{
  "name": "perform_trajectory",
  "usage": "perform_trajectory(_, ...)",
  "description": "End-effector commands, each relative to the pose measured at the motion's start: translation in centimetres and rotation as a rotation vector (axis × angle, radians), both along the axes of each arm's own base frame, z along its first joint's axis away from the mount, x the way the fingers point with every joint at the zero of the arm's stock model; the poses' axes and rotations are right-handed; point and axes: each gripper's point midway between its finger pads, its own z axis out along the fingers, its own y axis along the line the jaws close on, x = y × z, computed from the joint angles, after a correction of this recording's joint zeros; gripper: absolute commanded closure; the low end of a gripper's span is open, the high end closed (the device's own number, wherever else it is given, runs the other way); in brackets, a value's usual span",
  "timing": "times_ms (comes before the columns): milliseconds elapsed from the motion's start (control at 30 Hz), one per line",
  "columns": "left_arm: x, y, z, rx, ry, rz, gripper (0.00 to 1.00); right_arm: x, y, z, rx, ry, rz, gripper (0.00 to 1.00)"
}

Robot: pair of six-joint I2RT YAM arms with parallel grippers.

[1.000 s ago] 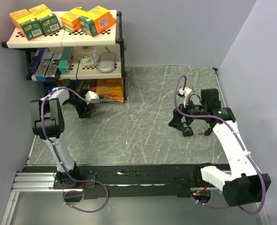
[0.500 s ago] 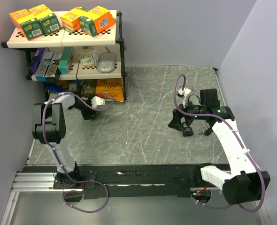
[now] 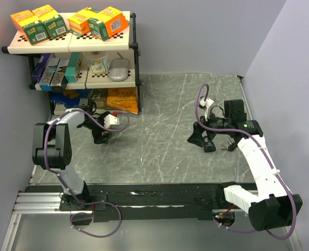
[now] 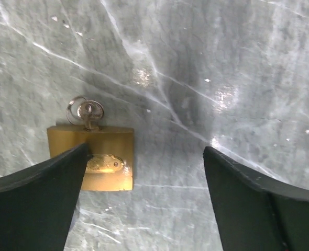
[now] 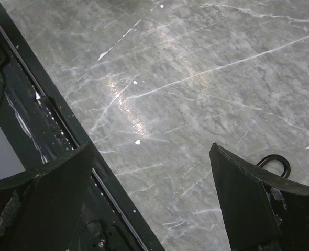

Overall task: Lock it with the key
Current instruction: Pick up the lock from the center of the board.

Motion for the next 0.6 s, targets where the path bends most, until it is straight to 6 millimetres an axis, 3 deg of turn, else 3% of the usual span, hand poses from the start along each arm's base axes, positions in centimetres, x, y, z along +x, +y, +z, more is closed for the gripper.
perform_trajectory(0, 0.0, -0.1, 0.8, -0.002, 0.031, -0.018, 0.02, -0.4, 0.3, 0.7, 0.024, -0.014, 0.025, 0.0)
perform_trajectory(167, 1.7, 0.6, 1.1, 0.031, 0.002, -0.045, 0.0, -0.7, 0.5, 0.5, 0.033, -0.003, 0.028, 0.0)
perform_trajectory(367, 4.4, 1.8, -0.4, 0.079, 0.01, -0.051, 0.01, -0.2, 0.3, 0.1, 0.036, 0.042, -0.033, 0.0)
perform_trajectory(567, 4.6, 1.8, -2.3, 0.08, 0.089, -0.085, 0.09, -0.1, 0.4, 0.1, 0.041, 0.061, -0.038, 0.0)
